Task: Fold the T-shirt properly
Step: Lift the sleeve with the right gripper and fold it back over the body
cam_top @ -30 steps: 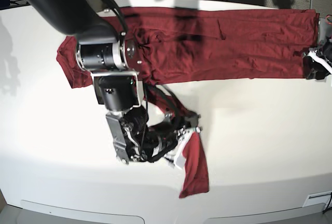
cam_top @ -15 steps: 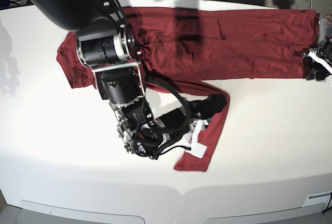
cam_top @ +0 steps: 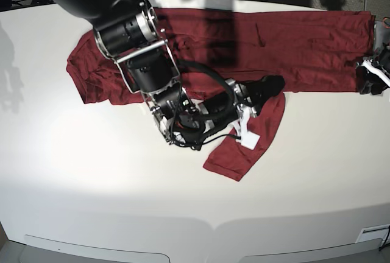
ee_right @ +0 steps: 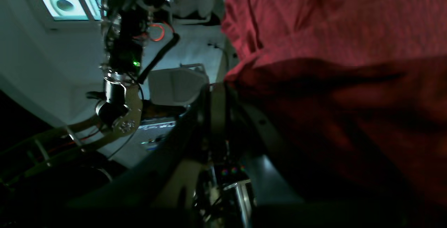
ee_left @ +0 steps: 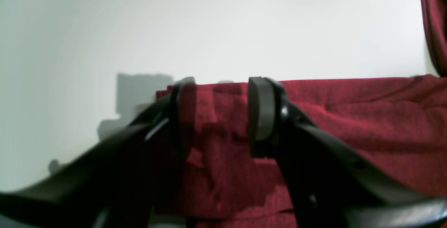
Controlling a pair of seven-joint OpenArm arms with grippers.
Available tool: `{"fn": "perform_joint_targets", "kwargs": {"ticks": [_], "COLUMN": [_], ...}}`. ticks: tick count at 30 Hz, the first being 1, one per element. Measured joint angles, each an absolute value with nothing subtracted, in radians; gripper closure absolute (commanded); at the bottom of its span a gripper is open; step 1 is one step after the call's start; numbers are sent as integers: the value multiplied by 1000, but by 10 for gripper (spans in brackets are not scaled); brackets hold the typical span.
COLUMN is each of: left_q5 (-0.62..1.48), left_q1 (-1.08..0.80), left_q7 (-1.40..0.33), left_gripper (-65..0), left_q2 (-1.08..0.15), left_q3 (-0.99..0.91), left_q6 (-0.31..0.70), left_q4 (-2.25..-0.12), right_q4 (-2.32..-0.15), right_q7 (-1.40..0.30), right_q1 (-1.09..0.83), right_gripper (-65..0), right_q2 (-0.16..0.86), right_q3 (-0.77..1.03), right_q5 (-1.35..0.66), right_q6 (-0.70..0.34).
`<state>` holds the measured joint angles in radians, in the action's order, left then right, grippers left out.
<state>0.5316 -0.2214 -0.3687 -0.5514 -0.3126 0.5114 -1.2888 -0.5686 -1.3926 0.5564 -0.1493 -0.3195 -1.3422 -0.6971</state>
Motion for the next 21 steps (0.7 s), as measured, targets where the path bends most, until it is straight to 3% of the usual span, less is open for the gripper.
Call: {"fn": "perform_joint_targets", "kwargs": {"ticks": [9, 17, 21], "left_q5": [532, 531, 531], "left_q1": [-221, -221, -221], "left_q7": [-368, -369, -369], "left_gripper": [-241, -241, -241], "left_q2": [-551, -551, -551], "left_q3": [-313, -313, -313], "left_q6": [511, 511, 511], "left_q4": [-1289, -1289, -1289], "right_q4": [-569, -569, -569], "right_q7": [-1392, -1393, -1392], "right_q1": [487, 474, 486], "right_gripper": [0, -1, -202], "right_q2": [-149, -149, -149], "right_q3": [-476, -493, -493], "right_q5": [-1430, -1440, -1440], "right_q6": [-698, -697, -697]}}
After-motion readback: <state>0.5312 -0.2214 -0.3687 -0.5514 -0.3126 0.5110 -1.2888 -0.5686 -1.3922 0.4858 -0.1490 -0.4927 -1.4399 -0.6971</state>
